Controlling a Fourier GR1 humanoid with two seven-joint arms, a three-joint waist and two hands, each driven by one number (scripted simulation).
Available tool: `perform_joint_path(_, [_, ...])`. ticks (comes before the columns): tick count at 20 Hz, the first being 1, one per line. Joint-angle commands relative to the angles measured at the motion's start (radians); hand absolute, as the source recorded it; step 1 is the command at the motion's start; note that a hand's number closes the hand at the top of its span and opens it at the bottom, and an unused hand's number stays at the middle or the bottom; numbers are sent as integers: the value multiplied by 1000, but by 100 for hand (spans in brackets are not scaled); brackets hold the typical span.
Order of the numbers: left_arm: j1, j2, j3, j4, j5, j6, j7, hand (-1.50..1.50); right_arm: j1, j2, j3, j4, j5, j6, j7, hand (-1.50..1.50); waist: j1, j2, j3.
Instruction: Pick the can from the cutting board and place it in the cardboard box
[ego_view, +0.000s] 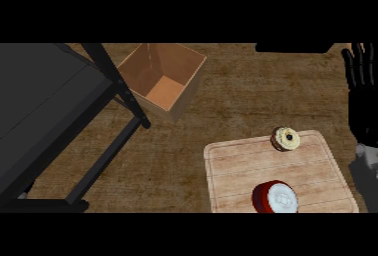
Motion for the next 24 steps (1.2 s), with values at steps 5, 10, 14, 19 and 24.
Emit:
perform_joint_path(5, [-19,-86,23,-145,-43,105,-27,0,12,108,99,-160,148,-206,132,-150,-38,-4,-12])
perform_joint_path(10, [31,-109,23,-133,6,72,-68,0,248,120,64,-57,364,-490,223,-150,-71,-10,-13])
perform_joint_path(14, [25,-136,-1,-160,-26,89,-48,0,411,238,189,-215,454,-583,135,-150,-59,-6,-11])
perform_joint_path(19, [-1,-172,-2,-143,-42,113,-36,0,505,-18,240,-309,609,-427,391,-150,-63,-5,-15])
perform_joint_path(24, [10,-135,19,-160,-28,76,-40,0,592,-235,255,-410,699,-224,588,-150,-60,-8,-17])
